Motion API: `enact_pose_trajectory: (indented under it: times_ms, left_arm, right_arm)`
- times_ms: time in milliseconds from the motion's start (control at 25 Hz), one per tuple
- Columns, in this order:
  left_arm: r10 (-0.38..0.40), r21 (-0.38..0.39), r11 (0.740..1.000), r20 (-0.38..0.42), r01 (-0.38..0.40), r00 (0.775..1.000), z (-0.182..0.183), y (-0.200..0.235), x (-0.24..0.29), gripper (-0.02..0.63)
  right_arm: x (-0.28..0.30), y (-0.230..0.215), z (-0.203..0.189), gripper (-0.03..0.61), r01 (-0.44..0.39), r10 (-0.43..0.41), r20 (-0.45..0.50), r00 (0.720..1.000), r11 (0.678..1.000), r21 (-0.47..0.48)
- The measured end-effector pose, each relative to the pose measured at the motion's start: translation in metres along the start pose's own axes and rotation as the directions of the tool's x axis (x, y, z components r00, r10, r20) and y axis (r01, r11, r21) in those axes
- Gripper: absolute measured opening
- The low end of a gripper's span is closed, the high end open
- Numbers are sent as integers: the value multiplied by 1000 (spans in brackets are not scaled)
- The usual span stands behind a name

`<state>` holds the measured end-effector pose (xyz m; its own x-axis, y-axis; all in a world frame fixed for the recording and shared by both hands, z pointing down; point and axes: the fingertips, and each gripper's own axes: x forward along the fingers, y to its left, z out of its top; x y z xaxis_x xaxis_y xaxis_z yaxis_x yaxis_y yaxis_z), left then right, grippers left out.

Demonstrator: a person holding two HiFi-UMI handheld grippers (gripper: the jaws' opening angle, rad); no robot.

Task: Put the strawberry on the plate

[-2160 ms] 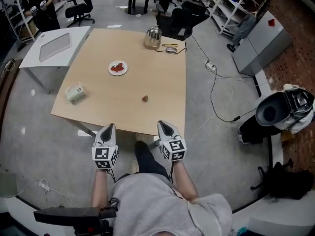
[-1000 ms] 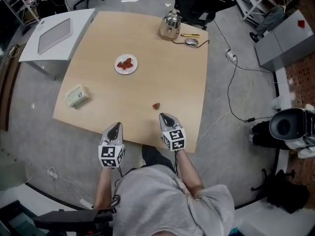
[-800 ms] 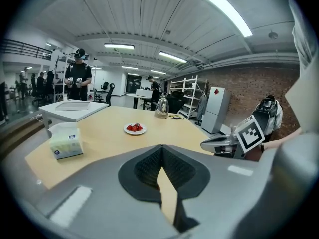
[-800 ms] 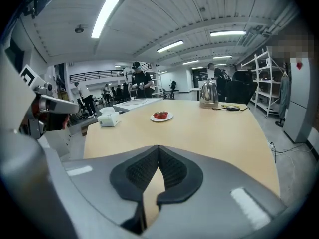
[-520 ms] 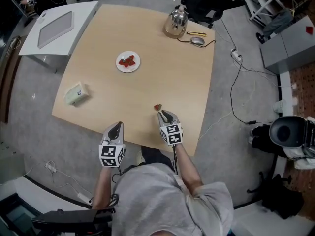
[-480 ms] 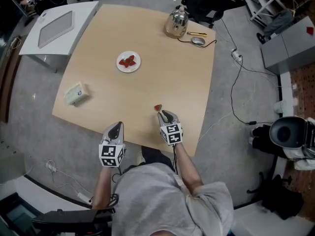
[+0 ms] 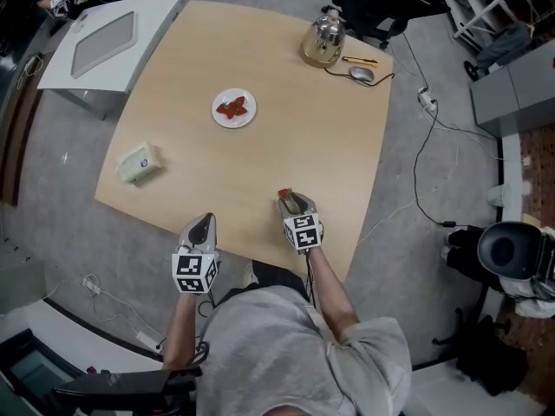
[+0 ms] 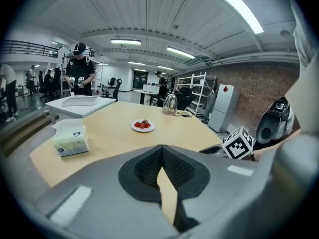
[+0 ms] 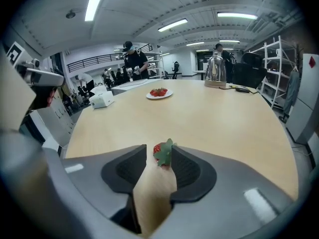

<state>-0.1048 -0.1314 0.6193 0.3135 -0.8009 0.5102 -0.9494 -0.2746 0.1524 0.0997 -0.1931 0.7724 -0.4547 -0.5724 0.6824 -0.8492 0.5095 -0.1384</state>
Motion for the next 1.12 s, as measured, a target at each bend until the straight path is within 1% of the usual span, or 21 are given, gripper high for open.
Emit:
enact_pose_trajectory:
  times_ms: [280,520,640,1120]
  left_arm:
    - [-6,-16,1000,-24,6,1000,-6,1,8,20]
    - [-3,-29,1000,-34,2,999,-7,6,15,20]
    - [-4,-35,999,-38,2,999,-8,5,18,20]
    - [14,-51,999,-32,-16,999,-7,5,23,20]
  right_arm:
    - [18,-4,-7,166,17,-18,-47,999,1000,-20]
    - [23,-6,-3,166,21,-24,-58,998,998,-54]
    - [26,-8,-3,148,19,-23,-61,998,998,-63]
    - [26,-7,0,141,-20,18,-51,999,999,-50]
